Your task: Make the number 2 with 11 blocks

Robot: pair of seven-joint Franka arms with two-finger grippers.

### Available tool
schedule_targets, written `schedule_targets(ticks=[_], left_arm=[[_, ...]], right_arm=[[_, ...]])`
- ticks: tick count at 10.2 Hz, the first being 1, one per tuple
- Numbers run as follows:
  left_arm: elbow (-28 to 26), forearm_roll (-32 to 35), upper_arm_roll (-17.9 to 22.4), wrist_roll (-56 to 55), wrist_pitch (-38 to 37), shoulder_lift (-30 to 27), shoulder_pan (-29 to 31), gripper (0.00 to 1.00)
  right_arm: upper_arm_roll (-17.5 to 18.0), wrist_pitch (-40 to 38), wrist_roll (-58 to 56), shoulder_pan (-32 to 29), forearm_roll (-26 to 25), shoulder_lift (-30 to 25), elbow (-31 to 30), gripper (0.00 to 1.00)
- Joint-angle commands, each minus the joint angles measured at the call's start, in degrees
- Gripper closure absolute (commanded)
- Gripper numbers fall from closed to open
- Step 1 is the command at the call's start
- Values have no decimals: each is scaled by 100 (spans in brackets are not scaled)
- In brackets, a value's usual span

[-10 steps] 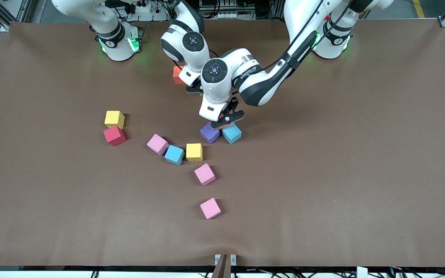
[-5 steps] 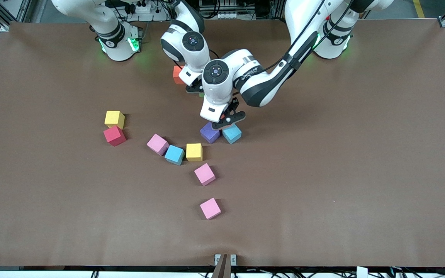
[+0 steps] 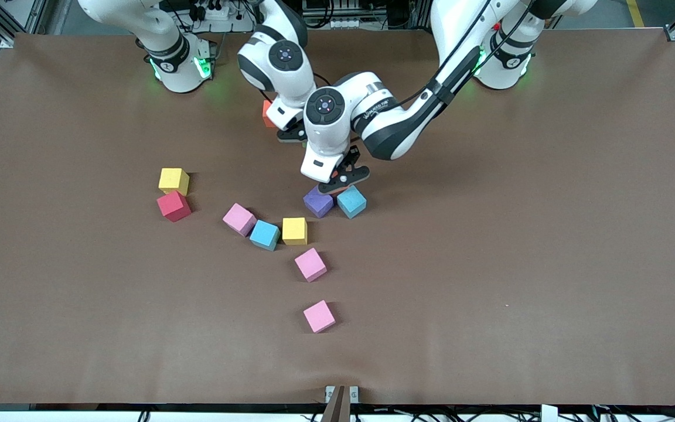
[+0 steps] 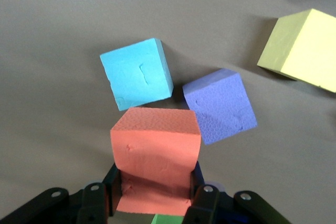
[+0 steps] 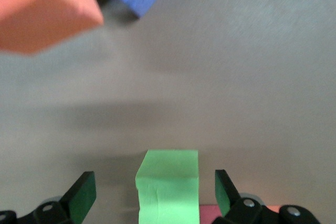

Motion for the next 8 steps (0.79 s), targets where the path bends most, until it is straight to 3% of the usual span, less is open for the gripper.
schedule_targets(ticks=[1, 3, 5, 8], left_arm=[[43, -152, -30, 164, -103, -67, 17, 59], [43, -179, -22, 207, -103, -50, 9, 59], [43, -258, -39, 234, -42, -6, -79, 59], [43, -302, -355, 918, 168, 125, -158, 59]], right_arm=[[-276, -87, -616, -431, -150, -147, -78, 0], [-558, -78, -1539, -897, -185, -68, -70, 0], [-586, -60, -2025, -1468, -352, -24, 26, 0], [-822, -34, -2141, -1979, -449, 388, 675, 0]])
